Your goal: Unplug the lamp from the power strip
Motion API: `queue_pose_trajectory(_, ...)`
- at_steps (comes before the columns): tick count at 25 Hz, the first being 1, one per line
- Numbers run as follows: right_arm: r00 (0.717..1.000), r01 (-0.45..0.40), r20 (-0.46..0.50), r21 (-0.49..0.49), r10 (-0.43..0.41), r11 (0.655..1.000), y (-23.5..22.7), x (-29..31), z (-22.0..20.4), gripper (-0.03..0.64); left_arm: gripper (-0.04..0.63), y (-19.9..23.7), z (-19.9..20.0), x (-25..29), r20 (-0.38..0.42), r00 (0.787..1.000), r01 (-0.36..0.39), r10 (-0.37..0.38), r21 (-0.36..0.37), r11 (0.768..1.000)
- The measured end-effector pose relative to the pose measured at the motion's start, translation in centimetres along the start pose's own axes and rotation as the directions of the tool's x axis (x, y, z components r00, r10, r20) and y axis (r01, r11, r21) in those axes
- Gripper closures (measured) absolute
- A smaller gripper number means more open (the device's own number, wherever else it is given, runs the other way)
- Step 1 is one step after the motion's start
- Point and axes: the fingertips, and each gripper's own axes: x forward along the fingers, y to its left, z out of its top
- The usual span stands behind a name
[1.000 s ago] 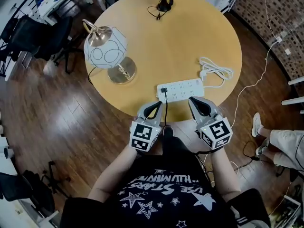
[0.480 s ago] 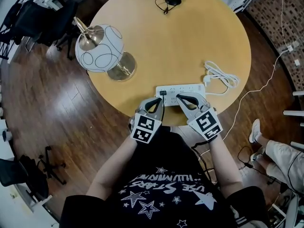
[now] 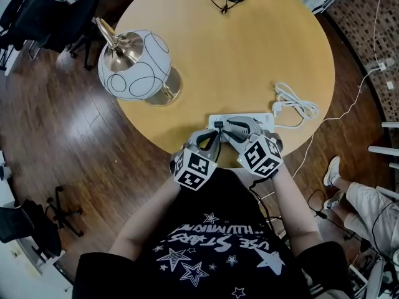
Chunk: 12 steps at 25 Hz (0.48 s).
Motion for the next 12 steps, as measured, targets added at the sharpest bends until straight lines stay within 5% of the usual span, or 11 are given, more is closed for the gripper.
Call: queue_pose_trajectory(12,0.972,-0.228,-0.076,-0.119,0.220,0.966,0.4,2.3,0.5,0.497,0.592,0.1,0.2,0.2,-0.077,0.993,0.084,-0.092,-0.107,0.991)
